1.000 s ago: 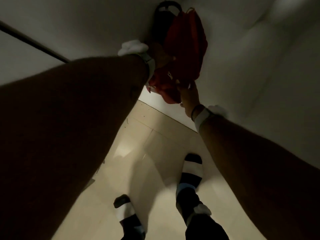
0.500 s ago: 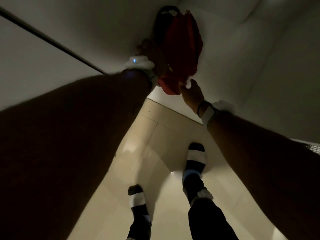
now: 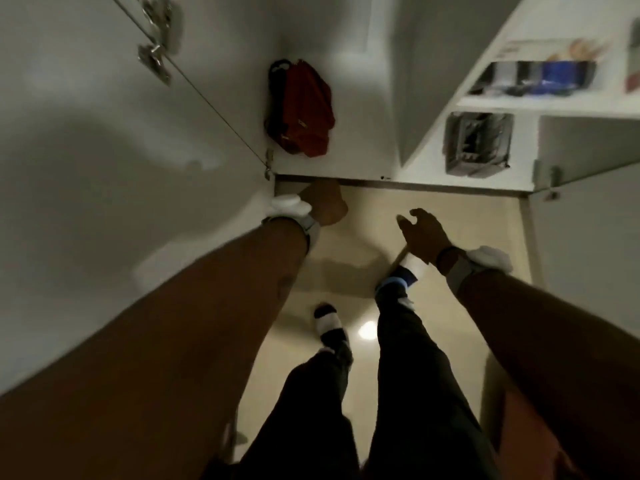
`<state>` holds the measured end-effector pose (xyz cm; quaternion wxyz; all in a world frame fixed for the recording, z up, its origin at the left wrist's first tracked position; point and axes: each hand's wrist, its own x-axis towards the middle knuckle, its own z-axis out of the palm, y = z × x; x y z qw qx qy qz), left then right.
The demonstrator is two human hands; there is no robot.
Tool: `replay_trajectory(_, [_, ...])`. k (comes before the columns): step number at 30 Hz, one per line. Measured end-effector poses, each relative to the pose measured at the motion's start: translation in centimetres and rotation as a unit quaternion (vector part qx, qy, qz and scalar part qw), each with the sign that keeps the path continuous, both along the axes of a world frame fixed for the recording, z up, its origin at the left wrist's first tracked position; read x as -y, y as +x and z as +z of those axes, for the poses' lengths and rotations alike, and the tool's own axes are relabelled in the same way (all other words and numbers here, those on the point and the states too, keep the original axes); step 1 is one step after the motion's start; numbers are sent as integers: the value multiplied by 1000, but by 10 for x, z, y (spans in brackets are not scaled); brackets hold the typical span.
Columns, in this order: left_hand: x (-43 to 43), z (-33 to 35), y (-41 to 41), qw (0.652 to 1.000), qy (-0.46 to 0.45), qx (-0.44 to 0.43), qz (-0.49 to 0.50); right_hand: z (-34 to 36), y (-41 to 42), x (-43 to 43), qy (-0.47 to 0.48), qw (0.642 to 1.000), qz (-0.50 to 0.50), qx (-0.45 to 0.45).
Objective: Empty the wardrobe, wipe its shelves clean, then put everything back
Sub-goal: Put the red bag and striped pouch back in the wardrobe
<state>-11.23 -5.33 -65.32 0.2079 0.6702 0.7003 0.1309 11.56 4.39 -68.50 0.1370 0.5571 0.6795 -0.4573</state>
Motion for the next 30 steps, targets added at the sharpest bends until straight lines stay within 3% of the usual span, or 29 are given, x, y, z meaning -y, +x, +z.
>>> replay_trajectory(1, [10,39,23,976,-194,87,47,27,29,20,2,1000,-19,-4])
replay_trajectory(2, [18,73,42,962,-261,66,33,53,57,41,8,999,-39,-2])
replay_trajectory(3, [29,93,67,951,-290,66,83,76,87,60,16,998,-57,1])
replay_trajectory(6, [56,140,141,932,-358,35,44,134,181,125,30,993,-112,15])
replay_trajectory(10, [65,184,256,926,-369,-21,-84,174,317,218,42,967,-248,42])
replay_trajectory(12, [68,192,317,935,-323,-33,-144,188,380,266,58,949,-308,47])
replay_trajectory(15, [99,216,419,907,-316,-105,-257,202,472,352,96,908,-405,38])
replay_trajectory(17, [117,225,463,898,-315,-130,-279,203,508,390,95,900,-421,55])
replay_trajectory(20, [176,236,587,890,-297,-123,-324,221,596,489,91,862,-490,94])
replay_trajectory(24, [277,248,732,856,-275,-119,-422,237,683,616,115,777,-610,101])
replay_trajectory(30, [408,260,899,766,-284,-103,-568,255,758,756,111,597,-791,73])
